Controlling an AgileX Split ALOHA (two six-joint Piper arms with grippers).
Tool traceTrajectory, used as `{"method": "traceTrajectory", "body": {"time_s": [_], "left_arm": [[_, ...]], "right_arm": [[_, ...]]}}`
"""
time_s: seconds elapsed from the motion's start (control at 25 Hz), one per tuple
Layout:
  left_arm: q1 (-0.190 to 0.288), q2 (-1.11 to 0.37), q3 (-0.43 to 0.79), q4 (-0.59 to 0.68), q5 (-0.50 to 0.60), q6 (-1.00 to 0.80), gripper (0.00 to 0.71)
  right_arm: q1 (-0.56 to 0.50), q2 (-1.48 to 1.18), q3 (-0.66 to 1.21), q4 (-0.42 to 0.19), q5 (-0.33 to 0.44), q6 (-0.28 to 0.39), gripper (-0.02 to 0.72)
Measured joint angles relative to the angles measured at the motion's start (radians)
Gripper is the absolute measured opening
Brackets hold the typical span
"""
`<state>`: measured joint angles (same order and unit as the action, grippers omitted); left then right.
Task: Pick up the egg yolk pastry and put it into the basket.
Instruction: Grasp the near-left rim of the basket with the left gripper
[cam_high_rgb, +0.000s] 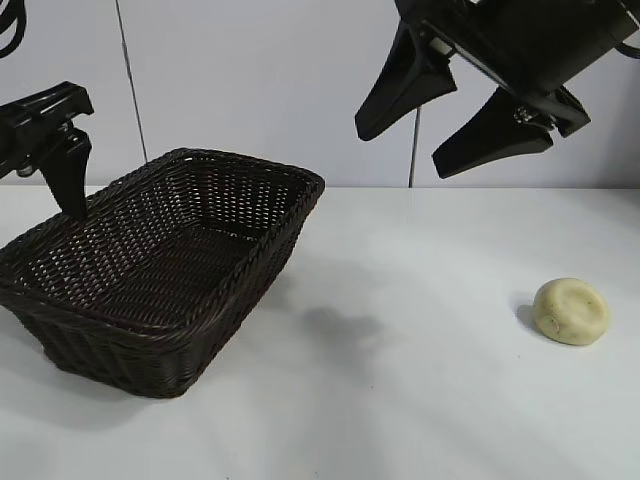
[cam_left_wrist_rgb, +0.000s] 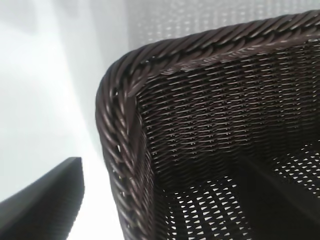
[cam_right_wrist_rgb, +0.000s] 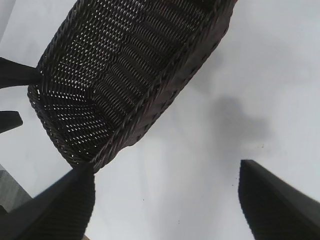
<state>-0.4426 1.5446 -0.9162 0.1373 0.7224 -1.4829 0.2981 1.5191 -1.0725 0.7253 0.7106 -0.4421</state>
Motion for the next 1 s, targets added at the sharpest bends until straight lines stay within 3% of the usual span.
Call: {"method": "traceTrajectory", "body": {"time_s": [0.4, 0.72, 1.0], "left_arm": [[0.000, 0.000, 0.111, 0.005, -0.200, -0.015, 0.599], [0.000, 0.004, 0.112, 0.012, -0.210, -0.014, 0.599], [0.000, 0.109, 0.112, 0.012, -0.248, 0.013, 0.599]], "right_arm": [[0.000, 0.000, 0.000, 0.000, 0.000, 0.000, 0.567], [0.000, 0.000, 0.000, 0.000, 0.000, 0.000, 0.567], [0.000, 0.000, 0.000, 0.000, 0.000, 0.000, 0.567]]}}
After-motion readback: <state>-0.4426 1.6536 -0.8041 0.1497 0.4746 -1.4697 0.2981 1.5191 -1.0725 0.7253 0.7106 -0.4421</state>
